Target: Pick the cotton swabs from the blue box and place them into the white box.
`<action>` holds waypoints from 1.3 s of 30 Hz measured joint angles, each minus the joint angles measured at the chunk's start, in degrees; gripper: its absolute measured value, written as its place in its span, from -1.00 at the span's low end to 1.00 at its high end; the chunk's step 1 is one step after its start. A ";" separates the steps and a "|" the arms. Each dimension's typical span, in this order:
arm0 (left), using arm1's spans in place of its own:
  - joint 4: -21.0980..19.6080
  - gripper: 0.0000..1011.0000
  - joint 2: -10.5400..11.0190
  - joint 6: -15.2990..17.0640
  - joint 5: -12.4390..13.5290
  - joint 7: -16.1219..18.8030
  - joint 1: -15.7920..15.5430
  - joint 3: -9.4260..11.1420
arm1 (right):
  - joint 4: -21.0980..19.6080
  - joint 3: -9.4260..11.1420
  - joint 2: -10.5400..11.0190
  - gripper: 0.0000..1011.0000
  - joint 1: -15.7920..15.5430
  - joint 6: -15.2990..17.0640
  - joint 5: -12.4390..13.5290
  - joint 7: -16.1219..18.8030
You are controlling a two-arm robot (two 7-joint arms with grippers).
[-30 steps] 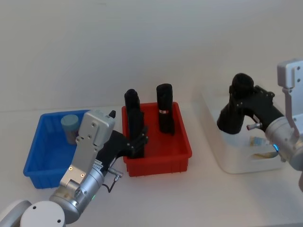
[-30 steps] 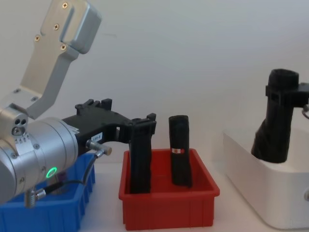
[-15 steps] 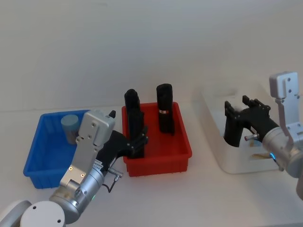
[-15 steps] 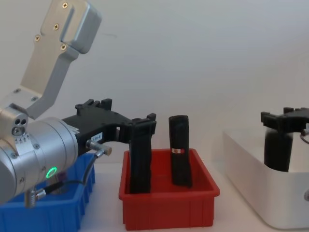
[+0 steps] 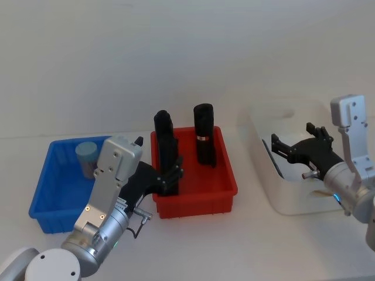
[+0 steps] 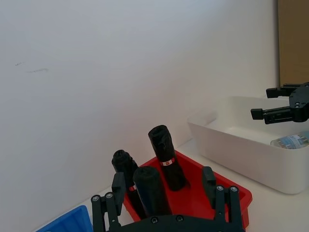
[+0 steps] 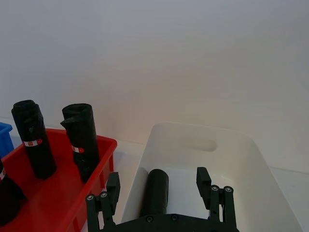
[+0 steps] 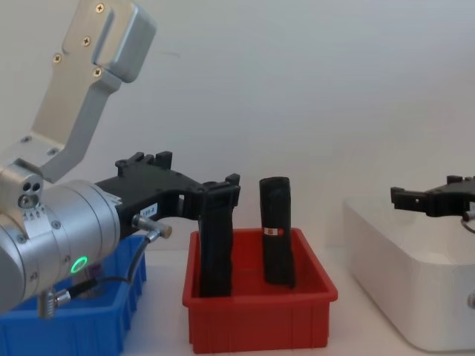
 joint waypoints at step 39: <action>0.00 0.98 0.00 0.00 0.00 0.00 0.00 0.00 | 0.65 0.01 -0.05 0.98 0.00 -0.20 -0.15 0.16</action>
